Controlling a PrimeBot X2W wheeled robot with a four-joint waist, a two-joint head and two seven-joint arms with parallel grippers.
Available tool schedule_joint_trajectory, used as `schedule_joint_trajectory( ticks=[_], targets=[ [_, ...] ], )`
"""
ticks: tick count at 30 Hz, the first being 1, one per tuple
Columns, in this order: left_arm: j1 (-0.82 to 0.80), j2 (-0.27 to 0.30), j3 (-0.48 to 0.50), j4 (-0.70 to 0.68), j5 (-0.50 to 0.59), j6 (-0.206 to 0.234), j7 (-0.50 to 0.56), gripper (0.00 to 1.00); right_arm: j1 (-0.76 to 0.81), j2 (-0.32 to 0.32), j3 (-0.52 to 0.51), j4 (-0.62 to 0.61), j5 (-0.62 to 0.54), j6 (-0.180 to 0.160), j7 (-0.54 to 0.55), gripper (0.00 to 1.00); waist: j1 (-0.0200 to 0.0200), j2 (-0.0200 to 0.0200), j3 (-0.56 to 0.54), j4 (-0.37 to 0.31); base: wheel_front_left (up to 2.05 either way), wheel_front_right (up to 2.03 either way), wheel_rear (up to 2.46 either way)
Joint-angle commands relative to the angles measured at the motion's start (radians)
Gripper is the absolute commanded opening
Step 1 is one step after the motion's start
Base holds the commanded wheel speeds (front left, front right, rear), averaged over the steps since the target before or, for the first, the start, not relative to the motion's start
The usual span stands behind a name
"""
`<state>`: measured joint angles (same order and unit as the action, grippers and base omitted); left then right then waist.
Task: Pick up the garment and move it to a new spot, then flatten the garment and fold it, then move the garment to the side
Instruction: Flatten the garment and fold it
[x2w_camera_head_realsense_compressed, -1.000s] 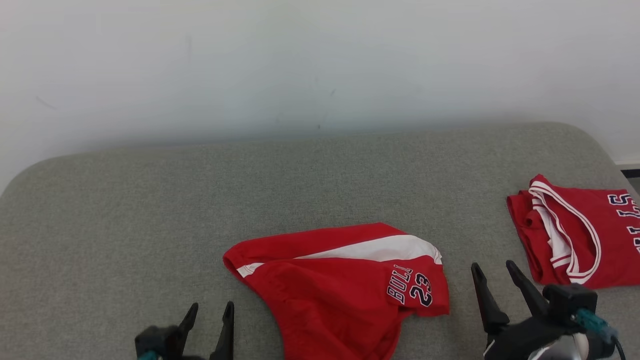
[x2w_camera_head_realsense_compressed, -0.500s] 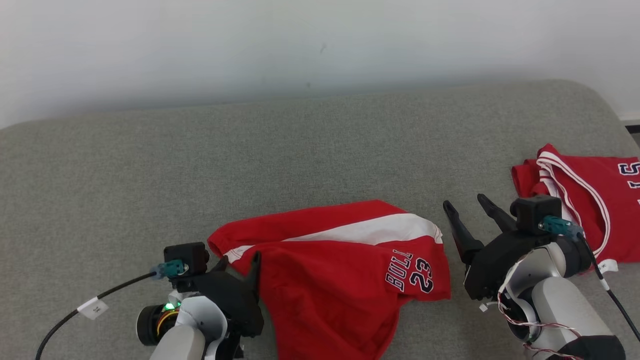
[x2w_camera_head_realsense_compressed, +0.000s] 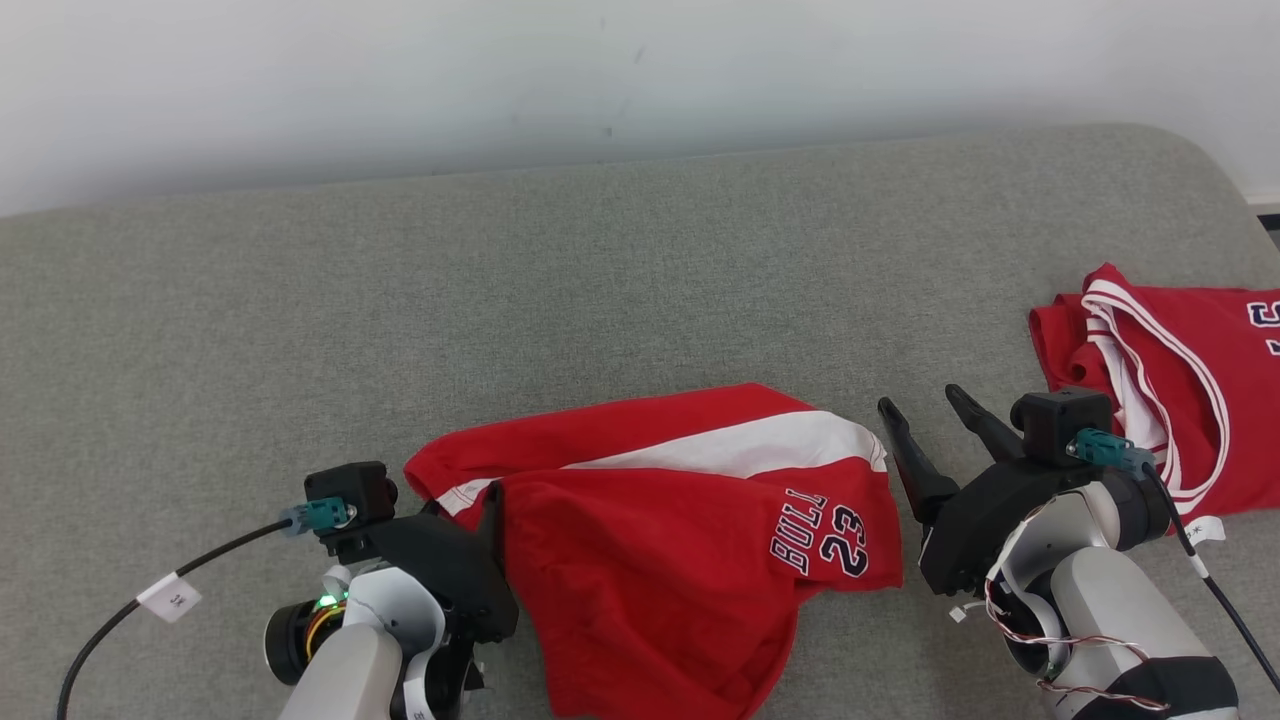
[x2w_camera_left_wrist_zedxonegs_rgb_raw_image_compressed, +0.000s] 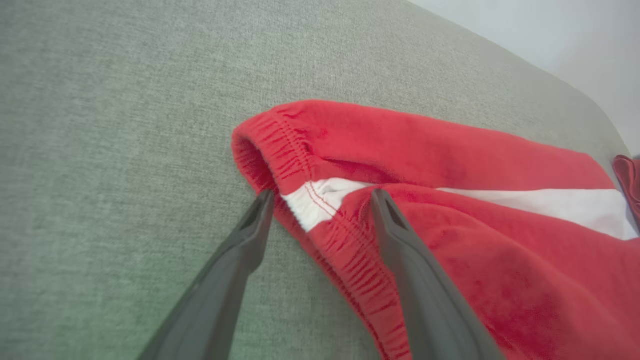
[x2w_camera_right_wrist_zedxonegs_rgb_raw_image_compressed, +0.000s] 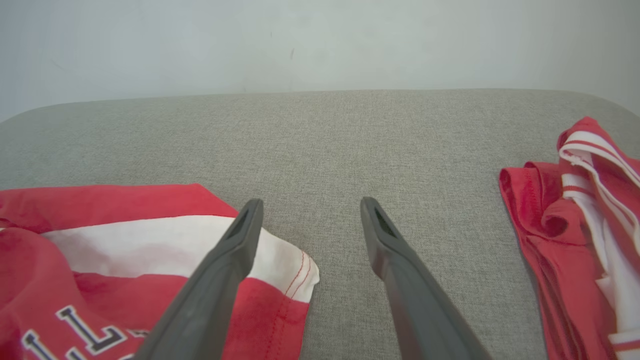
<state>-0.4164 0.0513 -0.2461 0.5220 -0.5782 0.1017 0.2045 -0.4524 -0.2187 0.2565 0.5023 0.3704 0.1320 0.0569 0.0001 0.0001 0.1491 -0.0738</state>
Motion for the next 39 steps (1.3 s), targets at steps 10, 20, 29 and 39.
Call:
schedule_joint_trajectory(
  ticks=[10,20,29,39],
  targets=[
    [-0.036,0.007,-0.006,0.022,-0.007,-0.002,-0.007,0.00,-0.022,-0.019,0.013,0.025,0.029,-0.003,0.010,1.00,-0.0001,-0.0001,0.025,-0.001,0.00,0.00,0.00],
    [-0.032,0.005,-0.045,0.018,0.013,-0.009,-0.039,0.00,-0.058,-0.032,-0.003,0.093,0.083,-0.002,0.251,1.00,-0.0001,-0.0001,0.057,0.036,0.00,0.00,0.00],
    [-0.040,0.003,-0.079,0.011,0.009,-0.014,-0.051,0.00,-0.076,0.019,-0.030,0.069,0.098,-0.002,0.285,1.00,-0.0001,-0.0001,0.077,0.054,0.00,0.00,0.00],
    [-0.043,0.008,-0.099,0.009,0.000,-0.018,-0.047,0.00,-0.039,0.071,-0.211,-0.021,-0.065,-0.002,0.323,1.00,-0.0001,-0.0001,0.069,0.042,0.00,0.00,0.00]
  ],
)
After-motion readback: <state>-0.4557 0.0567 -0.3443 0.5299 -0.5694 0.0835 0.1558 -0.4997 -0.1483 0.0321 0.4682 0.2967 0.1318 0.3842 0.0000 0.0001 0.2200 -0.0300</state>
